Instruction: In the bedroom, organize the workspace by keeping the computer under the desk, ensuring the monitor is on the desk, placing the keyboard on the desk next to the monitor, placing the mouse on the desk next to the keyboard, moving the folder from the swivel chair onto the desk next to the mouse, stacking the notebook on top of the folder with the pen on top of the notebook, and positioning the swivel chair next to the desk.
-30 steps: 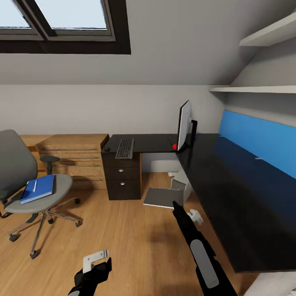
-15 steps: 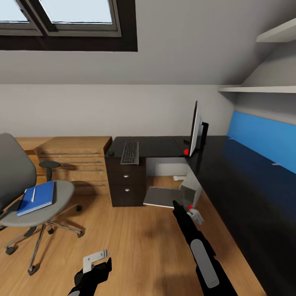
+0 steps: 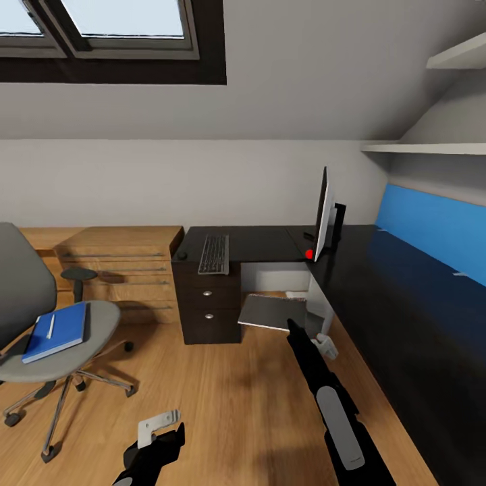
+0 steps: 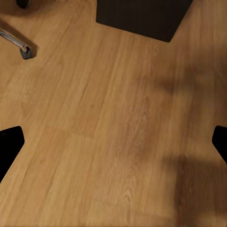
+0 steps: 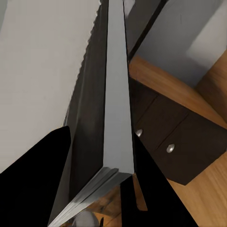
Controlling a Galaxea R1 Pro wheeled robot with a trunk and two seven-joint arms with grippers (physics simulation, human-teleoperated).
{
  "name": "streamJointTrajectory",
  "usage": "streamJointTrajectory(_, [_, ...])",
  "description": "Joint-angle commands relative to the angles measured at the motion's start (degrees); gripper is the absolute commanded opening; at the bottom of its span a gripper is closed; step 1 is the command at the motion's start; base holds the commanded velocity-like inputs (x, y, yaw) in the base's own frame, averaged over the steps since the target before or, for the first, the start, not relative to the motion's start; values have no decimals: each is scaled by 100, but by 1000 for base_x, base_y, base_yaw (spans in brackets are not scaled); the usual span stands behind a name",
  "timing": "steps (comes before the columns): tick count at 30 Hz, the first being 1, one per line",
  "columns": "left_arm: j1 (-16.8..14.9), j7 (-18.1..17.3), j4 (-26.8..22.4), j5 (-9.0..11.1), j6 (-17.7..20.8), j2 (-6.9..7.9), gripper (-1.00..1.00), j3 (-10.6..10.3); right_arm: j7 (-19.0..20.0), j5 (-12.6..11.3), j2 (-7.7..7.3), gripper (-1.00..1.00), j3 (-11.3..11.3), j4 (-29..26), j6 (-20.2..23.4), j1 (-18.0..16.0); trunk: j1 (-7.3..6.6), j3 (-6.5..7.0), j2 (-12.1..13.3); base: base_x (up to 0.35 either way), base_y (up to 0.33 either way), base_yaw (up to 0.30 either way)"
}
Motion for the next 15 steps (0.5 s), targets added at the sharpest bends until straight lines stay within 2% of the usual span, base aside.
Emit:
streamJointTrajectory(1, [-1,41,-9,51,11,0,100,-6,9,-49,2,-100,-7,-18,22,0,-23,14,39,6,1,0])
streamJointTrajectory(6, [-1,32,-8,51,10,-1,100,-8,6,-67,1,-100,-7,-53,22,-1,-133,104,240,77,0,0])
streamJointTrajectory(15, [-1,25,-8,51,10,-2,100,-9,-6,-69,-12,-100,-8,-53,47,35,-330,265,601,302,4,0])
